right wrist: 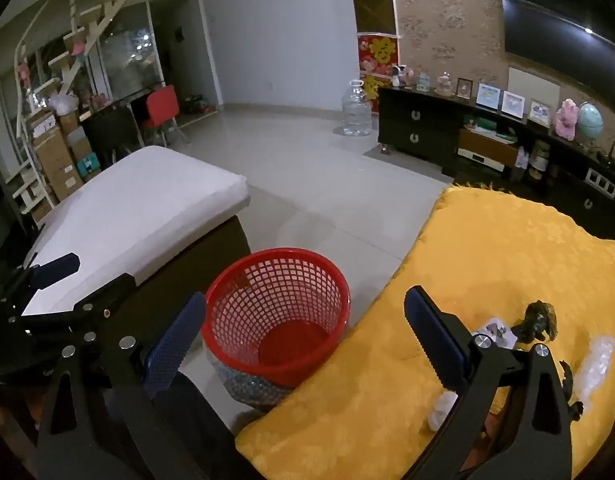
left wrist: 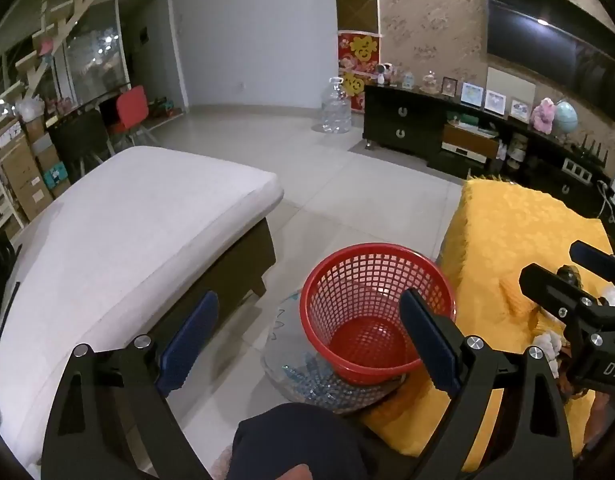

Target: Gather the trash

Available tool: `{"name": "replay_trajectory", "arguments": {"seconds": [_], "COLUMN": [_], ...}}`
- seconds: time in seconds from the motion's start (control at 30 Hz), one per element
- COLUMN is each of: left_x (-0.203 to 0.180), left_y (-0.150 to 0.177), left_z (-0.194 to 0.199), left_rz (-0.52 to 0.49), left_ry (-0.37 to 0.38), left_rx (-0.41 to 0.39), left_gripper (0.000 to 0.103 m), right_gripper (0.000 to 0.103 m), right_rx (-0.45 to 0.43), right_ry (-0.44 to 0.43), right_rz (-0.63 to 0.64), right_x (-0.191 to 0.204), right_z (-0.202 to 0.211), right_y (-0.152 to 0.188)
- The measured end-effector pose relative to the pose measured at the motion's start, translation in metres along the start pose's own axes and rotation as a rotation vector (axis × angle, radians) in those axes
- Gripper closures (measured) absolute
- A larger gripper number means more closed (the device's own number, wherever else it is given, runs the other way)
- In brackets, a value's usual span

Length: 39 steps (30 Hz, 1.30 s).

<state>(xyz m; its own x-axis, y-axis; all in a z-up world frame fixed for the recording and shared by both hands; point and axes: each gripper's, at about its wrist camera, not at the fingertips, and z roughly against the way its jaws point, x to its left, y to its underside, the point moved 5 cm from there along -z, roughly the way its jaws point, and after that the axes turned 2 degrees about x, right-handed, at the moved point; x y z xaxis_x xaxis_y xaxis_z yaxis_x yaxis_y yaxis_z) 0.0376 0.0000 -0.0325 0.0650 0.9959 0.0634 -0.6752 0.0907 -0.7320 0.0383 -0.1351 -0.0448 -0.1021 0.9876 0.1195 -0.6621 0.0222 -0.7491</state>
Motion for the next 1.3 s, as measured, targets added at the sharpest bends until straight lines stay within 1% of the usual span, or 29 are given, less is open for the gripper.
{"name": "replay_trajectory", "arguments": {"seconds": [0.13,0.33,0.4,0.5,0.67,0.83,1.03,1.3], "left_x": [0.000,0.004,-0.004,-0.007,-0.008,0.004,0.008,0.009], "left_y": [0.006,0.002,-0.002,0.000,0.000,-0.001,0.000,0.002], "left_z": [-0.003,-0.006,-0.010,-0.011,-0.012,-0.003,0.006,0.002], "left_rz": [-0.004,0.004,-0.003,-0.006,-0.003,0.018,0.023,0.036], "left_ry": [0.011,0.020,0.013,0.016,0.013,0.012,0.014,0.017], "left_rx": [0.001,0.016,0.023,0.023,0.022,0.008,-0.009,-0.012], "left_gripper": [0.015,0.015,0.015,0.015,0.015,0.015,0.015,0.015], "right_gripper": [0.007,0.007,0.007,0.007,0.007,0.007,0.007,0.007], "right_rx": [0.008,0.015,0.015,0.019,0.015,0.003,-0.011,-0.003], "right_ry": [-0.005,-0.004,0.001,0.004,0.002,0.002,0.004,0.004], "right_rz": [-0.001,-0.009,-0.009,-0.005,-0.006,0.018,0.033,0.050], "right_x": [0.000,-0.003,-0.002,-0.006,-0.008,-0.002,0.013,0.017], "right_z": [-0.001,-0.004,-0.006,-0.012,-0.009,-0.004,0.009,0.011], "right_y": [-0.001,-0.001,-0.001,0.003,0.002,0.002,-0.002,-0.003]}}
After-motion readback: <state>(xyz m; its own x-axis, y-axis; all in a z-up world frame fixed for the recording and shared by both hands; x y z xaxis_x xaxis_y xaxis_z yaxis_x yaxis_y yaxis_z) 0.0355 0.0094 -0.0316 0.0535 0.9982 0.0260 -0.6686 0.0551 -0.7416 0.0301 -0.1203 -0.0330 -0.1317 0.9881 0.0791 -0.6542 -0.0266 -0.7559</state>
